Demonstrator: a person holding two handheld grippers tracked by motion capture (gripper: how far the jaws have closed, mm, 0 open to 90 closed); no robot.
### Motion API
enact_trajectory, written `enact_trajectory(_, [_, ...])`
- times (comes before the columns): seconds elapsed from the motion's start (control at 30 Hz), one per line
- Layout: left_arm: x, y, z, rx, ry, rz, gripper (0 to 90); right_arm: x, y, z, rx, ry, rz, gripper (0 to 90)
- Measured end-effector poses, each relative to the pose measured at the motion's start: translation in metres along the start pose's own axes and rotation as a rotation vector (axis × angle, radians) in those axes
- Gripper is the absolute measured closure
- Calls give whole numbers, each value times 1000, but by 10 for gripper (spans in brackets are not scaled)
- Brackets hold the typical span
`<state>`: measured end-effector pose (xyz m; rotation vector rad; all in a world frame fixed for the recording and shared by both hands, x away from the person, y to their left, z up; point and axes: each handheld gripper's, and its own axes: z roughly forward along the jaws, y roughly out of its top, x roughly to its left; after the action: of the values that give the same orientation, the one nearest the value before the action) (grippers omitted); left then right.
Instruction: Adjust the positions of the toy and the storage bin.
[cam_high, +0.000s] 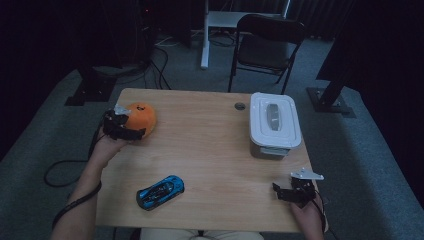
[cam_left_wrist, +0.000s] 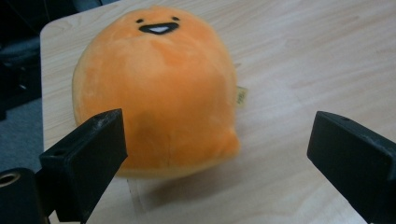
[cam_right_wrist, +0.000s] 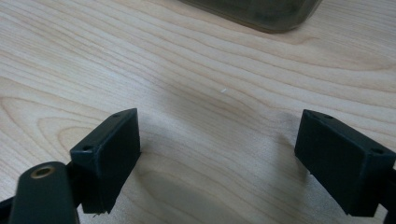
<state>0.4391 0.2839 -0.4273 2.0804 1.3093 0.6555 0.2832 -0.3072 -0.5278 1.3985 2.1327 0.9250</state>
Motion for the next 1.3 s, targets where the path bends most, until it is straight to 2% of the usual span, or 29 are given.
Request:
enact_trajectory(0.17, [9,11,14,33,18,-19,55,0,0,0,0,-1,1,137])
enact_trajectory(0.23, [11,14,21,59,59,-4,61,0,0,0,0,-1,1,137])
enact_trajectory(0.27, [13,15,25,66,38,-27,63,0,0,0,0,-1,1,137])
enact_trajectory(0.3, [15,15,29,77,26,-32,71,0,0,0,0,-1,1,137])
enact_trajectory(0.33, [15,16,32,83,54,-28,72,0,0,0,0,-1,1,137])
enact_trajectory(0.43, [18,13,45,100,64,-56,119,0,0,0,0,-1,1,137])
enact_trajectory(0.5, [17,9,52,101,65,-40,150,0,0,0,0,-1,1,137])
enact_trajectory(0.6, [19,4,59,82,73,-41,161,0,0,0,0,-1,1,137])
enact_trajectory(0.67, [20,2,61,75,80,-64,206,0,0,0,0,-1,1,137])
enact_trajectory(0.73, [19,1,62,71,95,-60,278,0,0,0,0,-1,1,137])
enact_trajectory(0.87, [20,0,62,69,85,-63,373,0,0,0,0,-1,1,137])
enact_trajectory(0.93, [20,-2,60,52,82,-41,446,0,0,0,0,-1,1,137])
enact_trajectory(1.1, [19,-6,48,25,82,-29,576,0,0,0,0,-2,2,138])
enact_trajectory(1.17, [19,-7,43,14,79,-15,611,0,0,0,0,-2,2,138])
enact_trajectory(1.23, [16,-7,38,5,97,20,620,0,0,0,0,-2,2,138])
enact_trajectory(1.3, [16,-6,32,-6,94,22,633,0,0,0,0,-2,2,138])
